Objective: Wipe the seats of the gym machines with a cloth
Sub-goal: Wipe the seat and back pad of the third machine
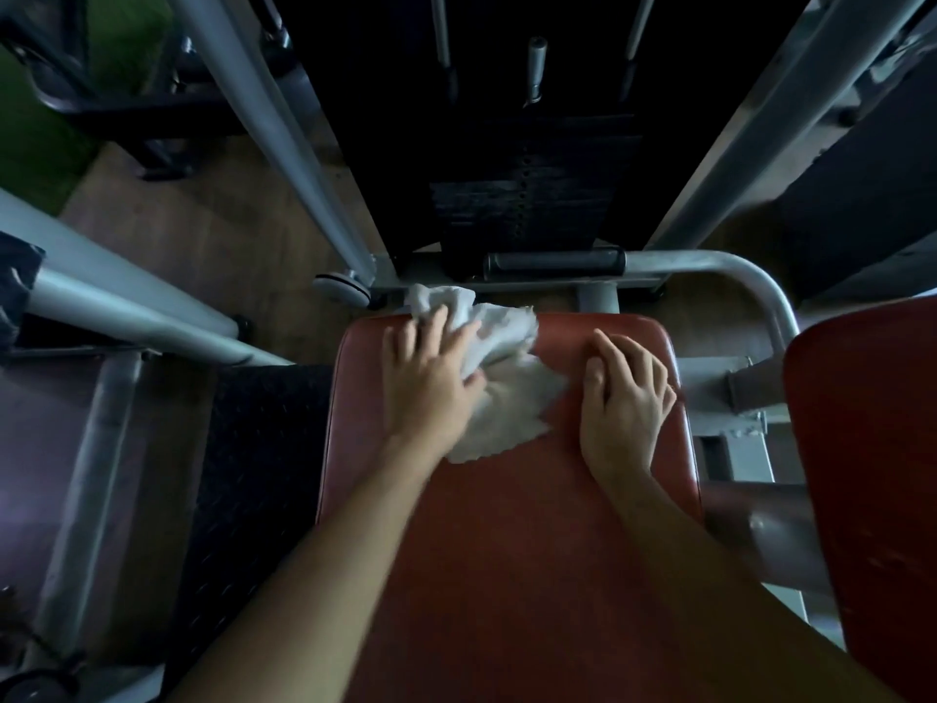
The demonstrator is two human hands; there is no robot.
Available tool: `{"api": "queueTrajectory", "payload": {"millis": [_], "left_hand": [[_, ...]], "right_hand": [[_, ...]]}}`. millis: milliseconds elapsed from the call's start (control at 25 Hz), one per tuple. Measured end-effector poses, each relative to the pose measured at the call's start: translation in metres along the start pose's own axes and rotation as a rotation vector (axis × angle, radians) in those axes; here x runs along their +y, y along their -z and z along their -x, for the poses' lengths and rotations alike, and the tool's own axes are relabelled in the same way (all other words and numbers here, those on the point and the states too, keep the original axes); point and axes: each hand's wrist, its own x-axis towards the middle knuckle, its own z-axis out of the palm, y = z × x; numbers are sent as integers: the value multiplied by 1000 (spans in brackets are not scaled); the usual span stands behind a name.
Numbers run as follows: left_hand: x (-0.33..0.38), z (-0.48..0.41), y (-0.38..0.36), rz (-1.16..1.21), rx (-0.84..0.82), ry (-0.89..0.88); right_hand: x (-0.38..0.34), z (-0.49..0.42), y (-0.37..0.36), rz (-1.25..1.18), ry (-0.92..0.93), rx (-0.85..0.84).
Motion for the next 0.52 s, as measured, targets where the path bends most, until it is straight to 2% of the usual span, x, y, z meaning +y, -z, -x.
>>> {"api": "queueTrajectory", "payload": {"millis": [80, 160, 280, 440, 520], "left_hand": [[-55, -3, 12, 48, -42, -146], [-89, -8, 26, 109, -102, -201], [-83, -29, 24, 217, -140, -162], [-65, -59, 4, 208, -126, -299], [-59, -76, 6, 268, -189, -325]], "right_hand": [[-8, 10, -10, 63, 24, -28], [-10, 20, -17, 191, 121, -112], [-11, 18, -20, 335, 170, -185], [-14, 19, -22, 367, 140, -152], [-14, 19, -23, 378, 142, -137]]}}
